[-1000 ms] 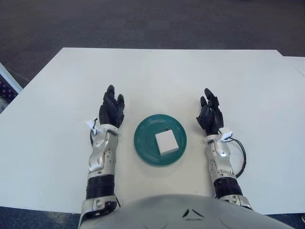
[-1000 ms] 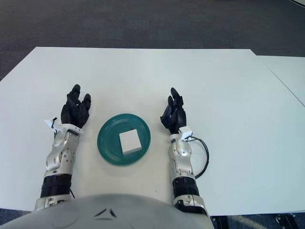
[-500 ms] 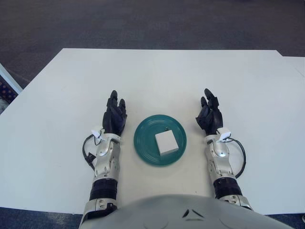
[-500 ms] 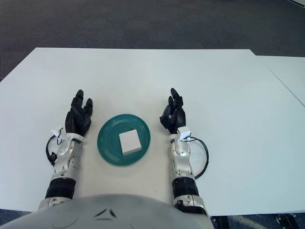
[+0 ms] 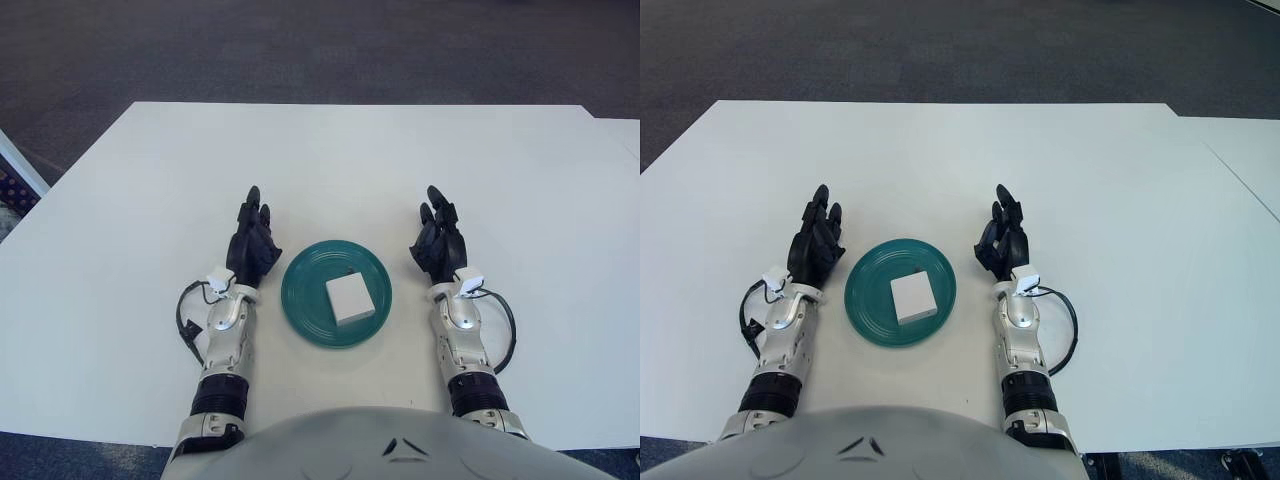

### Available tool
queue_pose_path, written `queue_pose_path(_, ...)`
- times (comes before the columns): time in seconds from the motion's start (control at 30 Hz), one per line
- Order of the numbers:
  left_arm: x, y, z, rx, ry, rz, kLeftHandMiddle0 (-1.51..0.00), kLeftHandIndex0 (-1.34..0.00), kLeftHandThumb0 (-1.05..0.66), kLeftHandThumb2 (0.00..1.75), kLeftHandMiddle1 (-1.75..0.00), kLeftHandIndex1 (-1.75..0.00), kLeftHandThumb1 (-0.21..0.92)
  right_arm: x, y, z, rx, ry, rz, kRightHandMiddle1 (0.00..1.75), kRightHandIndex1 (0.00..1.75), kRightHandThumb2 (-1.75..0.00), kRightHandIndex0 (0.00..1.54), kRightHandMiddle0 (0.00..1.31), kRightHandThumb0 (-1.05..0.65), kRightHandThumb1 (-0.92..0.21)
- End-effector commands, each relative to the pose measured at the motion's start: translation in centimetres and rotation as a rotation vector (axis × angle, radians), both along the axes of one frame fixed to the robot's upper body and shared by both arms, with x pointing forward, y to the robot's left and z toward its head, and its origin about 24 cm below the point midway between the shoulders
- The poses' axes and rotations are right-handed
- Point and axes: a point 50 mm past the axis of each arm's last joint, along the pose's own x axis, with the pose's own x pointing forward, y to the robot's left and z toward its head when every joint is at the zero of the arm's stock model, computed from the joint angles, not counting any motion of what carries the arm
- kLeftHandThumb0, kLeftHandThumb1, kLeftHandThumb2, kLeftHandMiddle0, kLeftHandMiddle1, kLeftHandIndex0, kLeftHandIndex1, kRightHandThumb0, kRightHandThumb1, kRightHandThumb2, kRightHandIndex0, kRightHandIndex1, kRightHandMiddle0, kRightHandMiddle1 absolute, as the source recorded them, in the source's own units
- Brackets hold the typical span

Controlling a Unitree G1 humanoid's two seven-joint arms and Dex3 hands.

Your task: Put the charger into the plate.

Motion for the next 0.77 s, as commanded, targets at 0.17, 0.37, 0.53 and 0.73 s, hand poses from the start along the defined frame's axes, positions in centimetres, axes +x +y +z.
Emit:
queue_pose_path(0.17,-2.3,0.2,-4.1,0.003,0.193,-0.011,0.00,0.00,-1.05,1.05,0.00,0.00,0.92,-5.9,-0.4,-6.7,0.081,0.344,-0.022,0.32,0.00,-1.01,0.12,0.00,-0.93,-0.92)
queue_pose_path(0.37,-3.2,-0.5,-4.9,-0.009,0.203,0.002,0.00,-0.01,-1.05,1.05,0.00,0.00,0.92,-5.9,-0.7,-6.8,0.096,0.346,-0.019,0.32,0.00,-1.01,0.12,0.00,-0.93,-0.92)
queue_pose_path(0.53,-3.6,-0.8,-5.0,-0.015,0.209,0.001,0.00,-0.01,-1.05,1.05,0.00,-0.01,0.92,-5.8,-0.8,-6.8,0.101,0.342,-0.012,0.29,0.00,-1.01,0.11,0.00,-0.93,-0.92)
queue_pose_path(0.73,-3.9,-0.5,-4.7,0.003,0.203,0.018,0.00,0.00,-1.05,1.02,0.00,0.00,0.92,-5.8,-0.9,-6.7,0.096,0.339,-0.009,0.27,0.00,-1.02,0.10,0.00,-0.92,-0.92)
